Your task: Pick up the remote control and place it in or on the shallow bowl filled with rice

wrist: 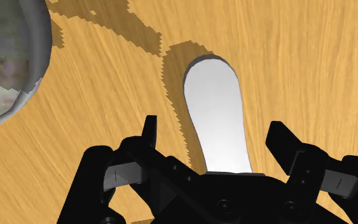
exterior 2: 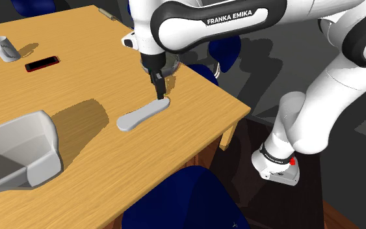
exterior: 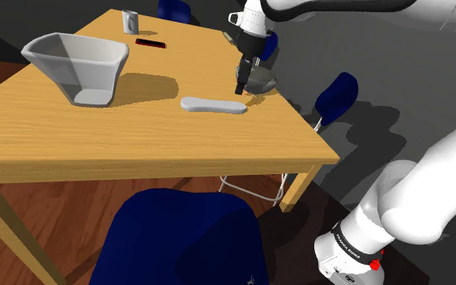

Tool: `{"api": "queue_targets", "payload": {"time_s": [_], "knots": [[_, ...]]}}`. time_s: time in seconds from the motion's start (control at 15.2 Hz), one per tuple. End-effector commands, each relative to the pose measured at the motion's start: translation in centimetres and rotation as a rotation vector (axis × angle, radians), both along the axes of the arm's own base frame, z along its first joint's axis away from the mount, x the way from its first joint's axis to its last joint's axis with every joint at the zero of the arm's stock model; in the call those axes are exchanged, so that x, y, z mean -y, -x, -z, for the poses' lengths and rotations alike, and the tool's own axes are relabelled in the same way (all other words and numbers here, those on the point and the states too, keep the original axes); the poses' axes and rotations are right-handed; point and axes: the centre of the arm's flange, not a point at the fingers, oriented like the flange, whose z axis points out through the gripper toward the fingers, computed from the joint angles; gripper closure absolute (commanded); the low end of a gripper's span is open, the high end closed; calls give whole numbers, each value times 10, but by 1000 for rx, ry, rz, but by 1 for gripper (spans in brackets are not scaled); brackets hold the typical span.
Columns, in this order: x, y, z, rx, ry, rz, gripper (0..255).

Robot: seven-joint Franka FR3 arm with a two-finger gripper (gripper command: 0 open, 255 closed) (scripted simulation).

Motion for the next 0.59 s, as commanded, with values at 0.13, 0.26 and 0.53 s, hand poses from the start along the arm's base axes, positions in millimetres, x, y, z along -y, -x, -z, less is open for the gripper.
{"api": "queue_targets", "payload": {"time_s": [0.13,0.26,0.53], "knots": [[-50,-16,17,-25,15,-180,0],[-50,-17,22,-25,15,-182,0],[-50,-17,43,-25,15,-182,0]]}}
